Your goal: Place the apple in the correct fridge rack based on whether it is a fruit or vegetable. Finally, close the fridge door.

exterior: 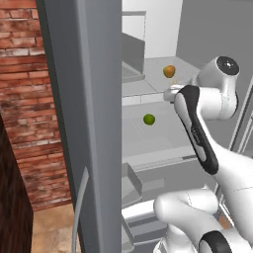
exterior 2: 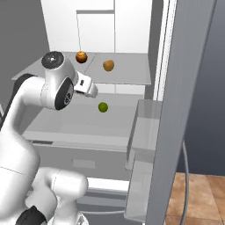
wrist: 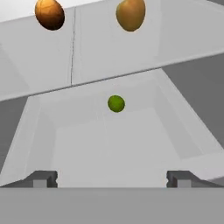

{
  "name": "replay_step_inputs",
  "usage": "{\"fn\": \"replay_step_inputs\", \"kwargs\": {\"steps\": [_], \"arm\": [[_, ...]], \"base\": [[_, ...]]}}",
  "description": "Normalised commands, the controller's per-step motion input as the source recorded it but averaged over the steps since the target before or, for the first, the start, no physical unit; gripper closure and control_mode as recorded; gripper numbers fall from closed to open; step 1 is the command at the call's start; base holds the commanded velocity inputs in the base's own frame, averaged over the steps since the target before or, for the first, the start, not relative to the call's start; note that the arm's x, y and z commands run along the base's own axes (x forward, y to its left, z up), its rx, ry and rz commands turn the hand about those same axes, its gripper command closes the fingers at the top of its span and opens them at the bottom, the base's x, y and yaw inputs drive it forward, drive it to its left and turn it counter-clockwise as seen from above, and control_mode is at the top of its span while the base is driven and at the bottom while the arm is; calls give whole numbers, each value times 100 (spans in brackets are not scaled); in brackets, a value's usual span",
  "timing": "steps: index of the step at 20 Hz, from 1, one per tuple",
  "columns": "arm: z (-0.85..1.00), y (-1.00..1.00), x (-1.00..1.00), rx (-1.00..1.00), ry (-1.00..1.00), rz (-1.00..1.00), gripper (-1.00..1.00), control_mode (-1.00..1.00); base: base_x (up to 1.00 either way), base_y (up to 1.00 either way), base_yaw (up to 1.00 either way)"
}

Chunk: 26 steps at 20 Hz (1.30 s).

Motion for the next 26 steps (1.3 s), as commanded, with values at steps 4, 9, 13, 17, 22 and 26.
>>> {"fn": "replay_step_inputs", "kwargs": {"steps": [4, 9, 13, 17, 22, 26], "arm": [[-55, 1, -77, -4, 16, 6, -100, -100], [-27, 6, -5, -12, 9, 0, -100, -100], [0, 0, 0, 0, 0, 0, -100, -100], [0, 0, 0, 0, 0, 0, -100, -100], [0, 0, -10, 0, 0, 0, -100, 100], [0, 0, 0, 0, 0, 0, -100, 100]], "base": [[0, 0, 0], [0, 0, 0], [0, 0, 0], [0, 0, 0], [-14, 0, 0], [-52, 0, 0]]}}
